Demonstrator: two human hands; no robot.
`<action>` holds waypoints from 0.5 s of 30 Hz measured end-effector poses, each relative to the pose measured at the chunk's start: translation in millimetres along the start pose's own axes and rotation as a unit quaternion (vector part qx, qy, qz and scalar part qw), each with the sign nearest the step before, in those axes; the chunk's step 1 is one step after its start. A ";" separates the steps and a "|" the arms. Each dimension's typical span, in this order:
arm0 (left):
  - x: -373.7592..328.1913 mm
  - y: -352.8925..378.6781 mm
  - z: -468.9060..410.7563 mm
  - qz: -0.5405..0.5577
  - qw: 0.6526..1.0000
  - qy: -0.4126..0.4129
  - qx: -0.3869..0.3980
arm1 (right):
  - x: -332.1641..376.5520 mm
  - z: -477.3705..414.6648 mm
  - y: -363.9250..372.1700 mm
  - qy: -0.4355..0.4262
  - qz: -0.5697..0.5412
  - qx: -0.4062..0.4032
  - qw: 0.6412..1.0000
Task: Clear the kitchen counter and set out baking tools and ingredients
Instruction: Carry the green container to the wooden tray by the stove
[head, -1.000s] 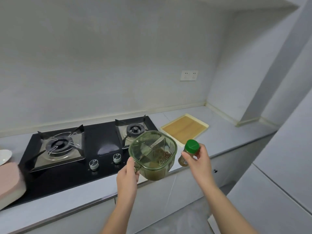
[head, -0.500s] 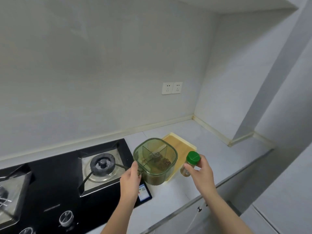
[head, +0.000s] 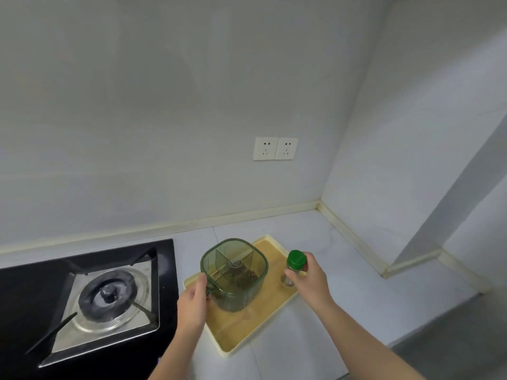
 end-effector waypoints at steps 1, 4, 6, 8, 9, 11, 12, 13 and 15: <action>2.1 6.6 -4.7 0.003 1.000 -0.002 -0.001 | -5.4 -10.4 0.3 -0.001 0.014 0.007 1.000; 16.2 24.1 -19.7 -0.018 1.000 -0.013 -0.016 | -26.7 -39.1 1.4 0.005 0.049 0.027 0.998; 24.1 31.7 -27.1 -0.033 0.999 -0.025 -0.020 | -39.1 -53.1 1.3 0.018 0.062 0.034 0.997; 27.0 35.5 -32.9 -0.038 0.999 -0.030 -0.019 | -50.4 -64.4 2.0 0.025 0.078 0.033 0.996; 27.2 37.1 -36.0 -0.040 0.999 -0.028 -0.018 | -54.9 -70.2 2.9 0.024 0.083 0.033 0.996; 32.6 37.9 -43.7 -0.051 0.998 -0.035 -0.023 | -63.2 -82.0 6.0 0.025 0.091 0.036 0.995; 36.3 35.6 -45.6 -0.055 0.997 -0.043 -0.032 | -66.3 -86.3 7.7 0.028 0.095 0.040 0.994; 40.7 32.2 -47.1 -0.055 0.997 -0.046 -0.040 | -69.2 -89.8 9.7 0.029 0.098 0.044 0.994; 51.1 25.7 -48.8 -0.061 0.995 -0.054 -0.057 | -74.8 -95.5 13.8 0.030 0.110 0.056 0.992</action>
Point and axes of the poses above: each hand's wrist, its own z-axis away from the middle knuckle, its own y-axis out of the palm, x = y × z, the point moved 3 cm from there along -z, towards the middle knuckle, and after that the axes turned 10 degrees about -x, right-handed, at the moved point
